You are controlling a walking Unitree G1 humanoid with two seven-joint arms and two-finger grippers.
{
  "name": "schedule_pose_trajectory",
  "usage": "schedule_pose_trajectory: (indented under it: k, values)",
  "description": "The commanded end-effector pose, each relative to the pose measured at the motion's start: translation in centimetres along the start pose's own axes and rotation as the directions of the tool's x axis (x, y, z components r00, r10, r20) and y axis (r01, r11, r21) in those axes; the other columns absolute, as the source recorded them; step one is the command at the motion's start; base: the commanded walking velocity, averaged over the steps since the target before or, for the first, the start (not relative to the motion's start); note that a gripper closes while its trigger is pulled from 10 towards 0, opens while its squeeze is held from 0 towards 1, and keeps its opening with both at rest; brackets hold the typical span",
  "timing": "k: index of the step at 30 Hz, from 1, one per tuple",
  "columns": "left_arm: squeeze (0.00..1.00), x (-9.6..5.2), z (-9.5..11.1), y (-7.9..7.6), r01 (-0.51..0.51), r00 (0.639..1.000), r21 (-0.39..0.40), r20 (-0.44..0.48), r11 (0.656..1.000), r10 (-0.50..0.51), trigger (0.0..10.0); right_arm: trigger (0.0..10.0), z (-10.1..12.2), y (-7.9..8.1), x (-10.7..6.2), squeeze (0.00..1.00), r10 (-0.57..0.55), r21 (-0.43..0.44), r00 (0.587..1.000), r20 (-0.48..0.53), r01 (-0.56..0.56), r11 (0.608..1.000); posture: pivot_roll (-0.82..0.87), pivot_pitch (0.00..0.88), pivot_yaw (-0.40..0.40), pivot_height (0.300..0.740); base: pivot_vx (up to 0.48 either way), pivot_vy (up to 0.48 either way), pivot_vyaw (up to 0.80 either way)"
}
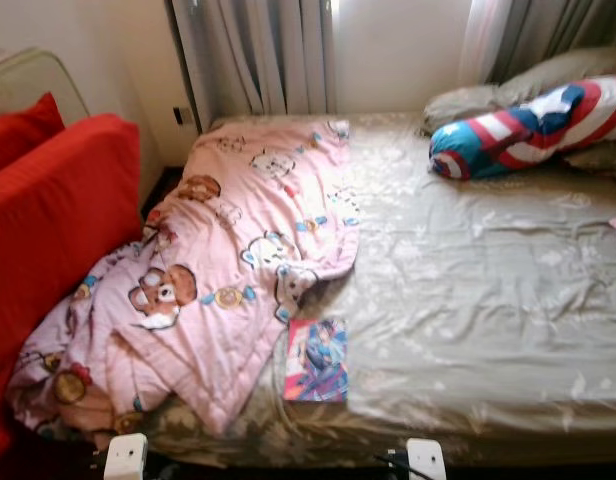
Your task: Clean up the room
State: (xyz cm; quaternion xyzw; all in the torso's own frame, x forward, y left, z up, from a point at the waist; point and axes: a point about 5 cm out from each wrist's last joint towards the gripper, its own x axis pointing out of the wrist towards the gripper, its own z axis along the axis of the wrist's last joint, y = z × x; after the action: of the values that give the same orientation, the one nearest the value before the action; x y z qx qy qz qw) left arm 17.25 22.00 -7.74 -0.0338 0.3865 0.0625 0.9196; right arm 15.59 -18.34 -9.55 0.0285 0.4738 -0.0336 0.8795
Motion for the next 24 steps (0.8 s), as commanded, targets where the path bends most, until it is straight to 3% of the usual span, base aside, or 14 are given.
schedule_pose_trajectory:
  k: [1, 20, 24]
  values:
    - [0.00, -0.30, -0.74, 0.47, -0.012, 1.000, 0.010, -0.024, 1.000, 0.013, 10.0, 10.0, 0.08, 0.41, 0.05, 0.00, 0.012, -0.001, 1.000, 0.002, -0.012, 1.000, -0.01, 0.006, 0.013, 0.740, 0.000, 0.000, 0.00]
    - [0.00, -0.05, -0.06, 0.33, -0.020, 1.000, -0.037, 0.001, 0.999, 0.020, 10.0, 10.0, 1.01, 0.37, 0.22, 0.00, 0.006, -0.025, 1.000, 0.025, -0.005, 1.000, 0.01, 0.136, -0.007, 0.740, 0.000, 0.000, 0.00]
    - [0.00, -0.04, -0.01, 0.37, -0.020, 1.000, -0.035, 0.002, 0.999, 0.020, 10.0, 10.0, 0.96, 0.26, 0.20, 0.00, -0.001, -0.020, 1.000, 0.027, 0.002, 1.000, 0.01, 0.143, -0.007, 0.740, 0.000, 0.000, 0.64]
